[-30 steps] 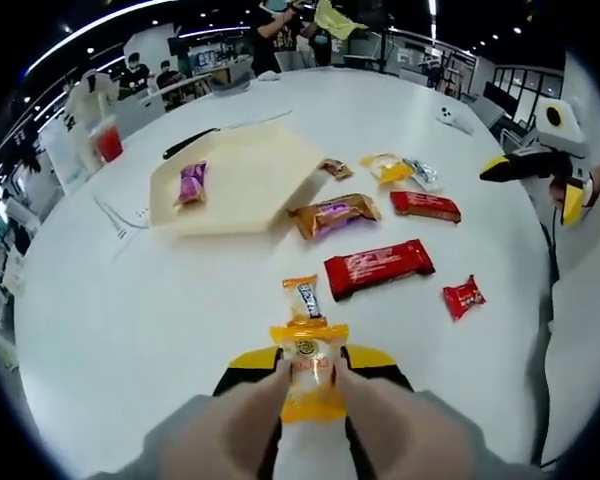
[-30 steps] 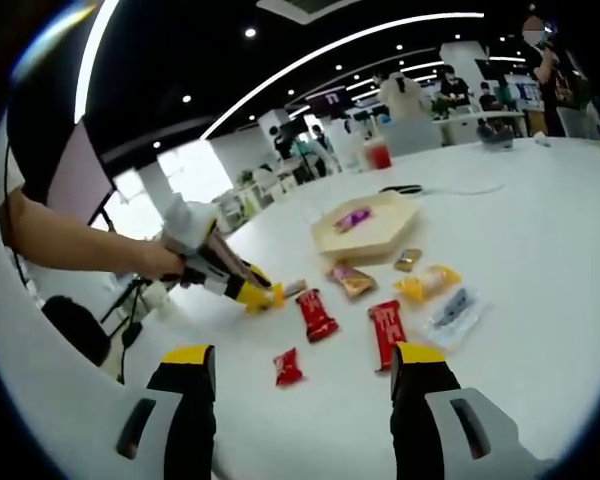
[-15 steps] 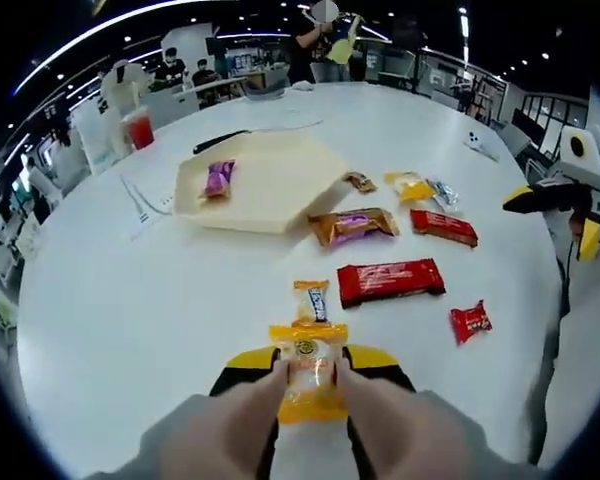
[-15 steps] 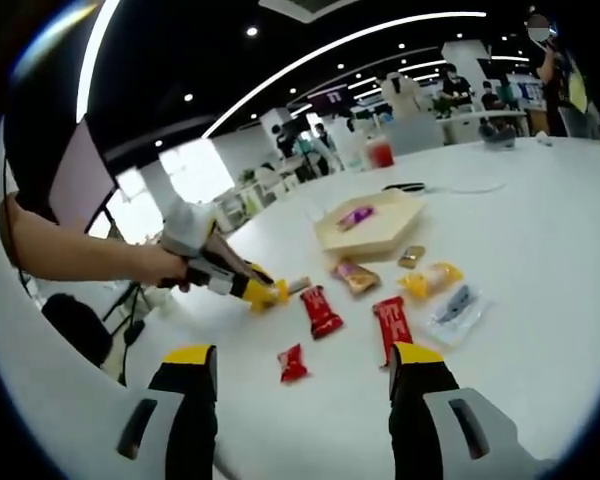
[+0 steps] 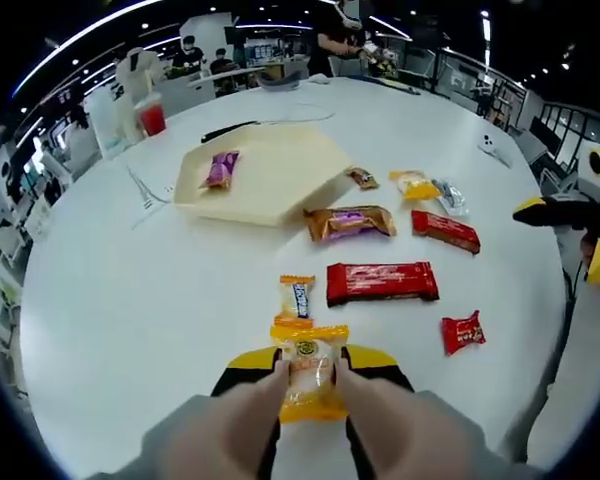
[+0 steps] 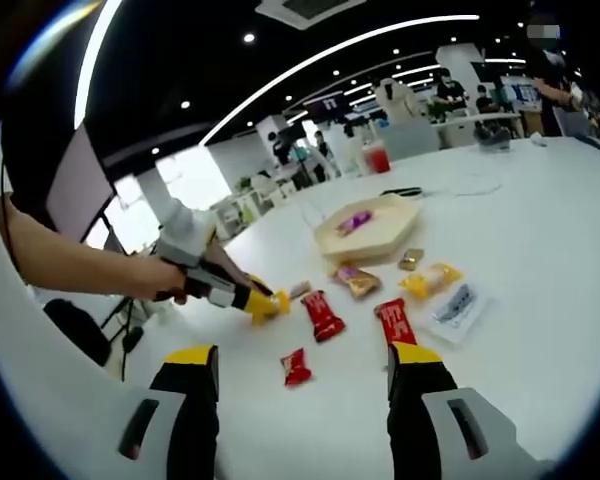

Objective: Place the target food into the container with the food tongs after gripping and lifting it, then release it inside without dropping or visibly crushing the food.

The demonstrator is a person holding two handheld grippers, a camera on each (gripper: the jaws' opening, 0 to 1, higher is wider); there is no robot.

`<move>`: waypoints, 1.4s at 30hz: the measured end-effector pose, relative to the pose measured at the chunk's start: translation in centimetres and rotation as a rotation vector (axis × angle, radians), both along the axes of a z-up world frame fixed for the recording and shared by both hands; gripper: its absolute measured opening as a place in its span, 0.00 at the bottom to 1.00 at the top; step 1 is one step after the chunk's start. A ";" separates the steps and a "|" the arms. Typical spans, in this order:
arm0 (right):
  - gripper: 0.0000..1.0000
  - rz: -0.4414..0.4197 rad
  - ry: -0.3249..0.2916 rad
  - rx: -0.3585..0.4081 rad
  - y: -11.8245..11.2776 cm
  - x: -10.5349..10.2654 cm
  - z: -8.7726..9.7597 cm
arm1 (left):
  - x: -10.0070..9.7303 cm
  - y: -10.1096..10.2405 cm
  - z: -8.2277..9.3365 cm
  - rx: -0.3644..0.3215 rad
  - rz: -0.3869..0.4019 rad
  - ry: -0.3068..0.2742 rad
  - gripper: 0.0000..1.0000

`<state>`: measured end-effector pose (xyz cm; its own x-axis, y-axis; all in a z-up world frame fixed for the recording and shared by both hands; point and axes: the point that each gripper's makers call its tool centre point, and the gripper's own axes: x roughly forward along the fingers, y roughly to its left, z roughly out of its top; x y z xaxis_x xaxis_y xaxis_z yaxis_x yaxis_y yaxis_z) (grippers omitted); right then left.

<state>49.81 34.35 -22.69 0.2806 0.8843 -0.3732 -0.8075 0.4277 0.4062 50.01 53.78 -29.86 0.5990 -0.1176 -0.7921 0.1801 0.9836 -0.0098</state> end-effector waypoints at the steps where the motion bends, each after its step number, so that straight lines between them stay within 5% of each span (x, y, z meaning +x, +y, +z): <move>1: 0.69 -0.005 -0.001 -0.001 -0.2 0.0 0.0 | 0.0 0.0 0.0 0.001 0.001 -0.002 0.21; 5: 0.68 -0.026 0.001 -0.003 -0.9 0.0 0.4 | -0.4 0.0 0.2 -0.037 0.072 0.025 0.21; 12: 0.68 -0.036 -0.024 -0.017 -1.9 -0.1 0.9 | -1.6 0.0 0.6 -0.002 0.049 0.038 0.20; 25: 0.67 0.005 -0.017 -0.033 -1.2 -0.9 0.8 | -3.3 1.6 5.4 -0.053 0.208 -0.144 0.20; 32: 0.67 0.021 -0.001 -0.053 -1.3 -0.3 0.4 | -3.6 2.4 6.0 -0.089 0.298 -0.205 0.20; 42: 0.67 0.005 -0.013 -0.058 -1.4 0.1 0.6 | -4.1 1.8 7.0 -0.122 0.320 -0.250 0.21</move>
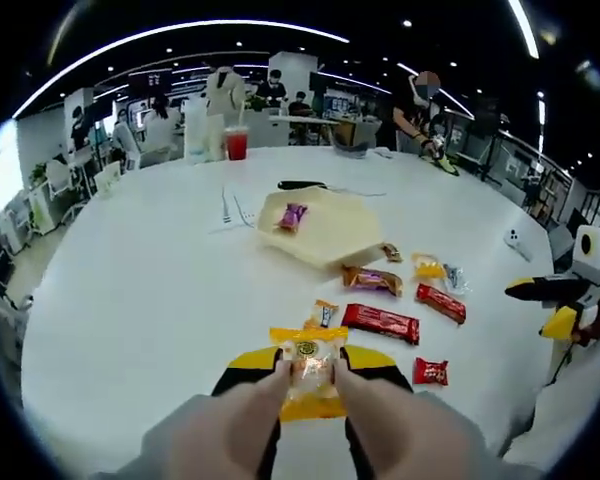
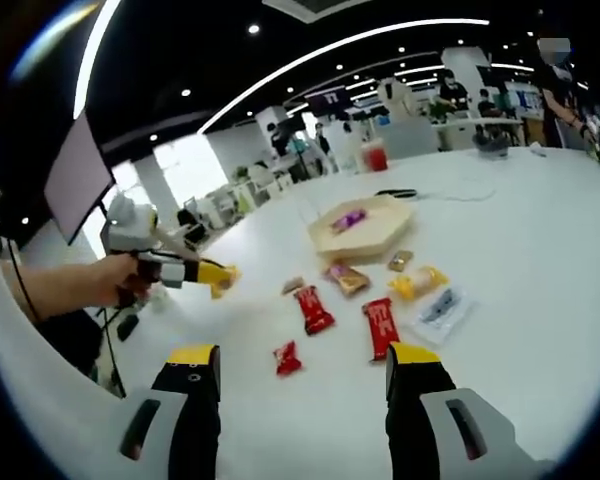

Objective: Place the target food into the container with the food tongs after gripping and lifting it, then release it inside without dropping or visibly crushing the food.

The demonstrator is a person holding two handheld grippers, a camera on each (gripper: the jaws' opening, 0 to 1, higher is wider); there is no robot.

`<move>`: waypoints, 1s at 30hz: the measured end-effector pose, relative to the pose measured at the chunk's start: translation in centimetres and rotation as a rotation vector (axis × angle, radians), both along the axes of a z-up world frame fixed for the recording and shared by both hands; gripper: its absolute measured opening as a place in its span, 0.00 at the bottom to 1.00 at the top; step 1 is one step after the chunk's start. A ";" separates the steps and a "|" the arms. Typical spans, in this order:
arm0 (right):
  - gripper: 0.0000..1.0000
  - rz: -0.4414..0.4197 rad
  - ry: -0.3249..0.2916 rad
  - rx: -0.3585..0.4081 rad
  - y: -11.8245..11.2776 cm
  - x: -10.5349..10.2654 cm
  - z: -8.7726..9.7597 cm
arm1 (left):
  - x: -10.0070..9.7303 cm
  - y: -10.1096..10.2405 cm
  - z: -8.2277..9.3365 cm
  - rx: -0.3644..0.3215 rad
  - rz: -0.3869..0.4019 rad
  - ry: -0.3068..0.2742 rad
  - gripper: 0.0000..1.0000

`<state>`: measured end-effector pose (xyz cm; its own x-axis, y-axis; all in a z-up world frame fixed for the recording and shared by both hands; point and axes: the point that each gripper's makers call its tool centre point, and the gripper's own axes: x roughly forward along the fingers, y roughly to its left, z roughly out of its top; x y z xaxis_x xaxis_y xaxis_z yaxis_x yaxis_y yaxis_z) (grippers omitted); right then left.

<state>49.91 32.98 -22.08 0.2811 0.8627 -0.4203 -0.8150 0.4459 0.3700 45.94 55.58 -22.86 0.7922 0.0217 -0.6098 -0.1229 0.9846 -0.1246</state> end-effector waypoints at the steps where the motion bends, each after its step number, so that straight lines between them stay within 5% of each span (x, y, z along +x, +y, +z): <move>1: 0.67 -0.010 0.005 0.004 -0.1 0.1 0.1 | 0.1 -0.2 0.3 -0.001 -0.002 -0.016 0.21; 10: 0.68 0.005 -0.001 -0.007 0.1 -0.7 0.3 | 1.1 -1.5 1.8 -0.006 -0.029 -0.064 0.21; 30: 0.68 0.006 0.006 -0.001 0.5 -0.5 0.3 | 2.6 -0.9 5.8 0.021 -0.022 -0.153 0.21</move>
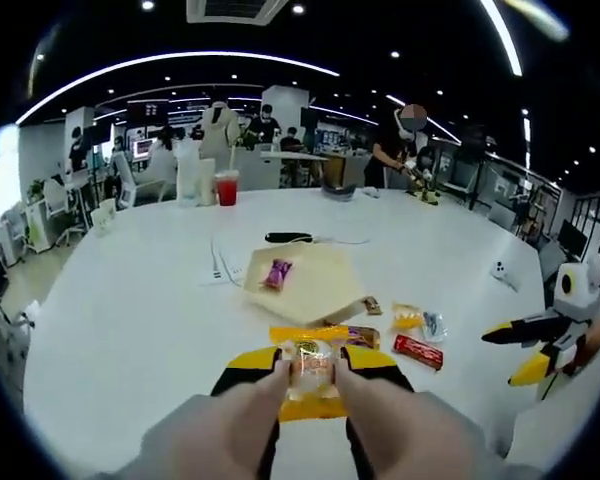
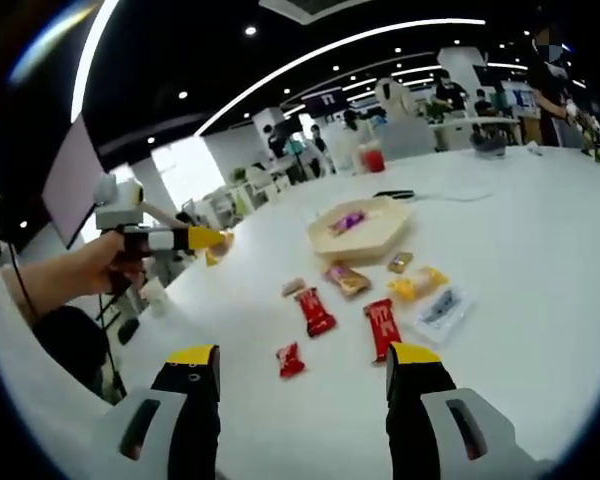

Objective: Place the target food into the container with the food tongs after gripping and lifting it, then release it inside without dropping or visibly crushing the food.

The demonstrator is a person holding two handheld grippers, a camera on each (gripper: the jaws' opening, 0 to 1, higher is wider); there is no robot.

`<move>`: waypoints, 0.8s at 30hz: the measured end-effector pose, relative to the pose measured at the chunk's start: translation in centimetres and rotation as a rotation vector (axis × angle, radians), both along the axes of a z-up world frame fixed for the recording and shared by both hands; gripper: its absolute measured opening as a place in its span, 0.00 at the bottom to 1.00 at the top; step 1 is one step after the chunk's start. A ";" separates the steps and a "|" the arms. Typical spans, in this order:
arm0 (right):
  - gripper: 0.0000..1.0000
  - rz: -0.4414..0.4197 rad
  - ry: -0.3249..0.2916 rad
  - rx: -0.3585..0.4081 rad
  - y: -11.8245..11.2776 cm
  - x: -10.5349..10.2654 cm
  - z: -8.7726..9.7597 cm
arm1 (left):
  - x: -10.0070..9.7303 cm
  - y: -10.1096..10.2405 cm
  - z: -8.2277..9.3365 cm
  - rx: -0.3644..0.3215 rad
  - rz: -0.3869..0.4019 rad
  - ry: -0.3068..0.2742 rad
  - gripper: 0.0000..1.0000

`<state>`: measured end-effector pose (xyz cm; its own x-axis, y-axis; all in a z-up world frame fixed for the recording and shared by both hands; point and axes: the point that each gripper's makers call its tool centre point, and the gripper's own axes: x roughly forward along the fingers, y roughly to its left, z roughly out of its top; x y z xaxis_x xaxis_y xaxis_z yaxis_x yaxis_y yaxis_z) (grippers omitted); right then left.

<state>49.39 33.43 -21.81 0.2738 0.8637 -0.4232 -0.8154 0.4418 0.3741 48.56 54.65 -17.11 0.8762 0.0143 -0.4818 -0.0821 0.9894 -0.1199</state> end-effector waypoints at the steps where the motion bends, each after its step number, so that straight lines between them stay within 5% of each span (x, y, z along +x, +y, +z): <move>1: 0.68 0.006 0.005 -0.002 0.1 -0.2 -0.1 | 0.0 0.0 -0.1 0.000 0.000 0.000 0.21; 24: 0.68 0.031 0.008 -0.008 0.3 -0.8 -0.1 | 0.6 -0.8 0.4 -0.008 -0.009 -0.027 0.21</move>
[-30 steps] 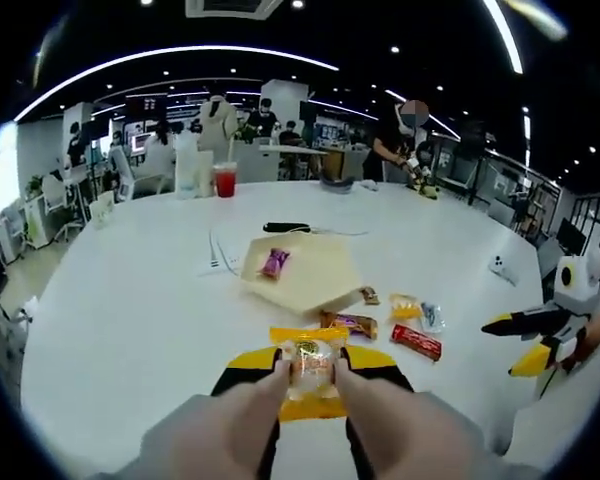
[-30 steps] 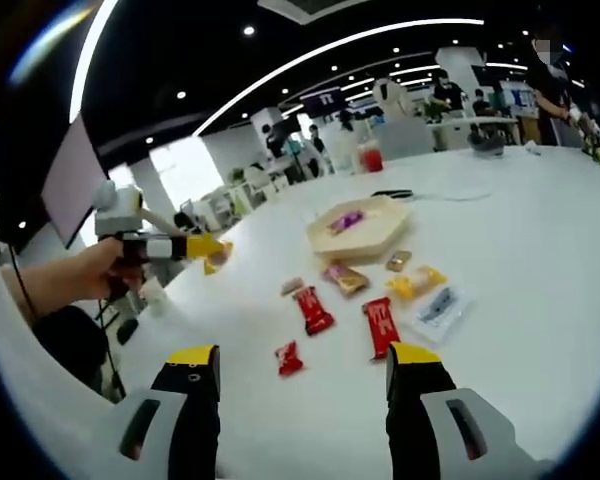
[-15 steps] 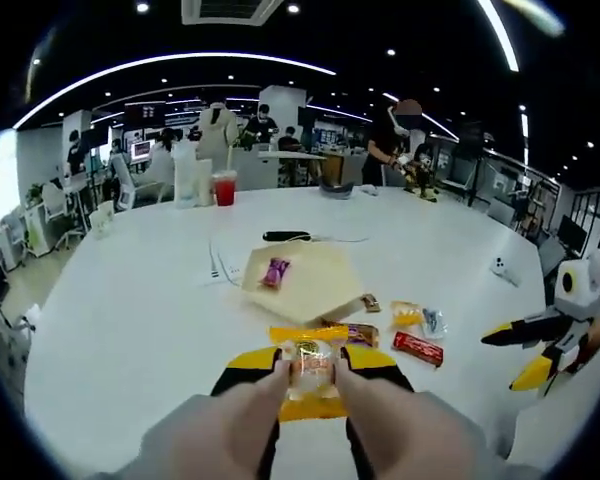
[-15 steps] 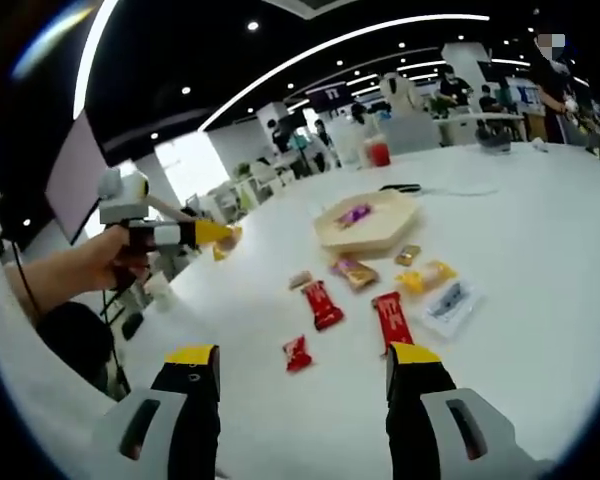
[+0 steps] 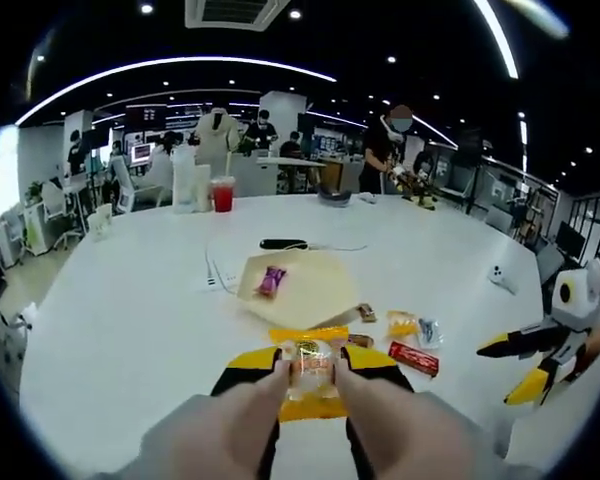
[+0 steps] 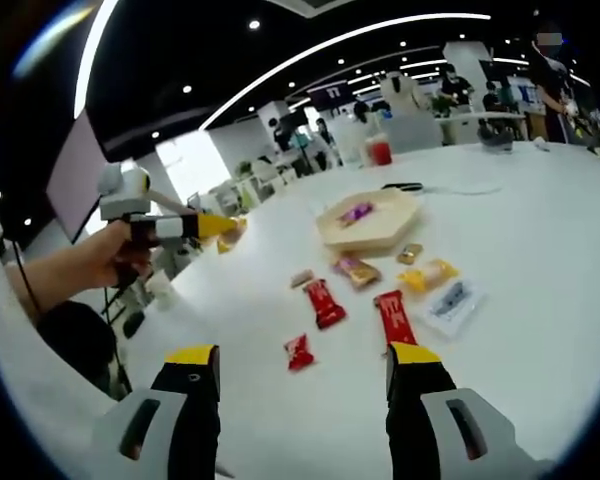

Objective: Place the target food into the container with the food tongs after gripping and lifting it, then release it inside without dropping or visibly crushing the food.

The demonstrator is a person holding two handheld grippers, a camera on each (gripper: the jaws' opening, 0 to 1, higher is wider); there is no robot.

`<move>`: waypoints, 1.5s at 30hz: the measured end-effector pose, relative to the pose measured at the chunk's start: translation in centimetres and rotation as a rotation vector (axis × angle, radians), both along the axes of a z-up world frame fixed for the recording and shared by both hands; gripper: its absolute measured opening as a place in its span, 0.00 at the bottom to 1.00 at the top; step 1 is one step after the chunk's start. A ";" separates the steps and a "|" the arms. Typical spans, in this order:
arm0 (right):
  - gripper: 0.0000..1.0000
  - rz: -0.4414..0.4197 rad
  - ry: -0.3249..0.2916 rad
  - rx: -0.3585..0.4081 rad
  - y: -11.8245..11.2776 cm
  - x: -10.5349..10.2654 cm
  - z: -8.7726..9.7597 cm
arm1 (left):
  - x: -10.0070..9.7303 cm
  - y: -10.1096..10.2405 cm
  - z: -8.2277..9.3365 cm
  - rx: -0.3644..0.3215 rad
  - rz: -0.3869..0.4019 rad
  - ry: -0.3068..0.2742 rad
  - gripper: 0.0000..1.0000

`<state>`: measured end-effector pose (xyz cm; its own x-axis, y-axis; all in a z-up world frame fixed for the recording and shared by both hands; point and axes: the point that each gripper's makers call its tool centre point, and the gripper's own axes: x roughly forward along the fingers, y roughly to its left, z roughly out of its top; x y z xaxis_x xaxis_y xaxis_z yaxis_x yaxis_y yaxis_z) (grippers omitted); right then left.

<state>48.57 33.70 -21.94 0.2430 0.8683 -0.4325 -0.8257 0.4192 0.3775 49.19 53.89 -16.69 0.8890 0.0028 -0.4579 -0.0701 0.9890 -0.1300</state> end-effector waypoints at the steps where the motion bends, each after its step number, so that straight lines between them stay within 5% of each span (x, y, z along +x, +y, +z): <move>1: 0.68 0.000 0.000 0.000 0.0 0.0 0.0 | 0.1 0.0 0.0 0.000 0.000 -0.001 0.21; 27: 0.68 0.011 0.001 0.003 0.1 -0.4 -0.1 | 3.0 0.7 1.7 0.034 -0.030 -0.040 0.21; 45: 0.68 0.005 -0.003 0.014 0.0 -0.3 0.1 | 5.3 -0.4 2.0 -0.052 -0.052 -0.072 0.21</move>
